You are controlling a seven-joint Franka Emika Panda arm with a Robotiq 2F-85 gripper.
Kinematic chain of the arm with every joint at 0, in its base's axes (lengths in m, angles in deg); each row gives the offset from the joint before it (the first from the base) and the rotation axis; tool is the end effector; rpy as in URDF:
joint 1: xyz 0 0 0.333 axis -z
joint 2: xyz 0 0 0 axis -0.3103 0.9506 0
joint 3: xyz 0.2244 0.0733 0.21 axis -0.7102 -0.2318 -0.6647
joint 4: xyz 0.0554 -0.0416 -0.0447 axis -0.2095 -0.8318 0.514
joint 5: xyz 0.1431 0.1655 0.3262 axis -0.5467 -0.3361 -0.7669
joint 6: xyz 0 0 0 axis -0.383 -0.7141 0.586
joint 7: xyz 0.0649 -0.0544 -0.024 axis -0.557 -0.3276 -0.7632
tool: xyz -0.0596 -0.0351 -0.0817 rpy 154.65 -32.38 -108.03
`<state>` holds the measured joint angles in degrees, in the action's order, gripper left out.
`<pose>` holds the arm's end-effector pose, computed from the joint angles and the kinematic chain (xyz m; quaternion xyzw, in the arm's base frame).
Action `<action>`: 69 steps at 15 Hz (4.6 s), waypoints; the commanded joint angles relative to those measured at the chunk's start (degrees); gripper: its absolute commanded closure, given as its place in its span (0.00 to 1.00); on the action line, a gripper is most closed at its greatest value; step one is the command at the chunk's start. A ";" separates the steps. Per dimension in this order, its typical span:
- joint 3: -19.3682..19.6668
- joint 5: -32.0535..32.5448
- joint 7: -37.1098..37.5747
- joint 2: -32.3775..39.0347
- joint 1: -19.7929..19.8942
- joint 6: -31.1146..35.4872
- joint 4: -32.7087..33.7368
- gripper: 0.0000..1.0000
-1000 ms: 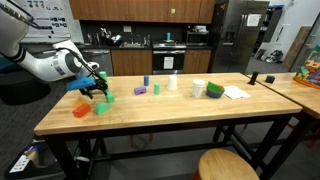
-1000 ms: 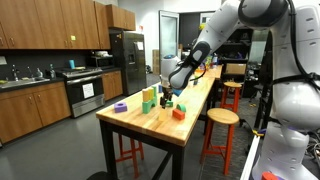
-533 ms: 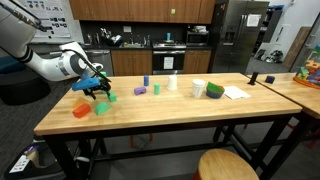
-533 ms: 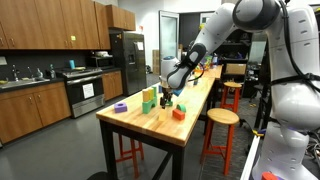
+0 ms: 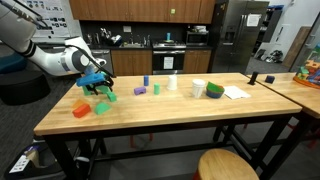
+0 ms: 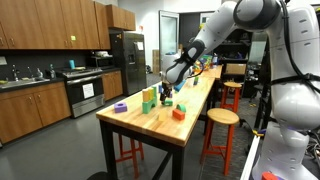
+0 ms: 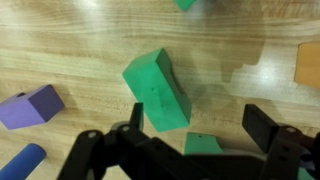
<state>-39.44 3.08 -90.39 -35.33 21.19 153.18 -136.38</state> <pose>0.5837 -0.0644 0.3187 0.9780 0.1342 0.1197 0.1058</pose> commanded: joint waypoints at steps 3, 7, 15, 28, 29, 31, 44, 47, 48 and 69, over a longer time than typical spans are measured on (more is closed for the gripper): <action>0.04 -0.18 -0.45 -0.10 -0.01 -0.48 0.36 0.00; 0.03 -0.18 -0.48 -0.10 -0.01 -0.59 0.36 0.00; 0.65 1.08 1.83 1.73 -0.72 -1.40 2.10 0.00; 2.99 6.47 3.68 2.85 -0.78 -3.70 4.83 0.00; 2.93 6.29 3.17 2.82 -0.64 -5.27 5.06 0.00; 2.41 5.15 1.93 2.86 -0.30 -8.37 5.60 0.00; 2.09 5.42 0.86 4.57 -0.02 -9.08 6.88 0.00; 2.24 5.53 1.75 4.79 -0.15 -8.09 6.67 0.00; 2.42 5.28 2.97 4.84 -0.29 -8.26 6.85 0.00; 1.10 3.95 -1.82 5.46 0.43 -6.51 6.66 0.00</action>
<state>-37.56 7.55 -89.24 -30.28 20.92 144.99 -130.20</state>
